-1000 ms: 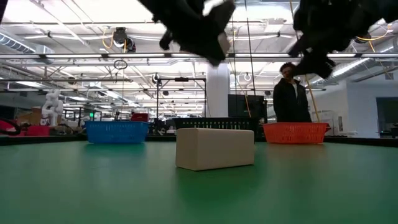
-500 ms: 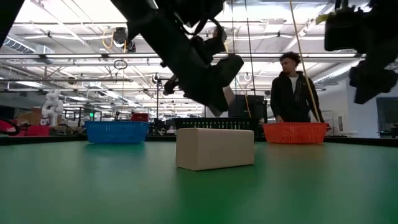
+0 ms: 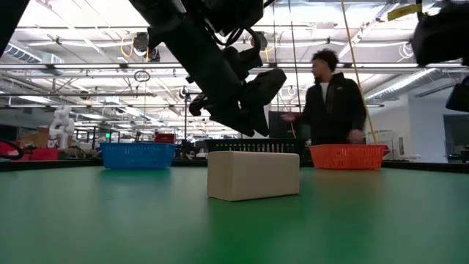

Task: Sort & place blocks by color
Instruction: Put the orange block into the orange bin

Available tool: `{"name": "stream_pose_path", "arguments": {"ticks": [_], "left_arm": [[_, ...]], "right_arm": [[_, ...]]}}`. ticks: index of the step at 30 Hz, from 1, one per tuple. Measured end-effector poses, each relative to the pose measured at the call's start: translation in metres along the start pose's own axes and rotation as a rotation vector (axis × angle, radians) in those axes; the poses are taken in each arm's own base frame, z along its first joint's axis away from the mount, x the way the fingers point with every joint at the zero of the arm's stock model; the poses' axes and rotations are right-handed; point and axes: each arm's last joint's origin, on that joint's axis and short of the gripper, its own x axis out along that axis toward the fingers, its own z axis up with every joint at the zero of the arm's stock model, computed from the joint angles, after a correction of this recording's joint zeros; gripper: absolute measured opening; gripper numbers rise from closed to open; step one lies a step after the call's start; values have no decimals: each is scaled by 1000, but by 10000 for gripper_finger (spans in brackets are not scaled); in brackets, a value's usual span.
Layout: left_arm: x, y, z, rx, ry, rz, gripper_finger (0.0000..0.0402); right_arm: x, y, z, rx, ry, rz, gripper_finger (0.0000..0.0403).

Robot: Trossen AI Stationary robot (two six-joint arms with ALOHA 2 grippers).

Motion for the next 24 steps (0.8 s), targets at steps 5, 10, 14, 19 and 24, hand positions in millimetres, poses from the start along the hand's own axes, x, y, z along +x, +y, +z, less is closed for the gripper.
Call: {"name": "stream_pose_path", "arguments": {"ticks": [5,10,14,19,24], "left_arm": [[-1,-3,1,-8,-18,-16,168],[-7,-11,-2,-4,-25,-39,169],[-14,-20,-6,3,-36,-68,169],[-21,-30,-8,-8,-70,-114,170],[-26,-37,-7,-25,-100,-148,170]], "right_arm": [[7,4,-9,-260,37,-10,249],[15,16,-19,-469,36,54,249],[23,26,-27,-607,26,115,249],[35,34,-35,-754,-17,122,249],[48,35,-41,-857,-21,94,249]]}}
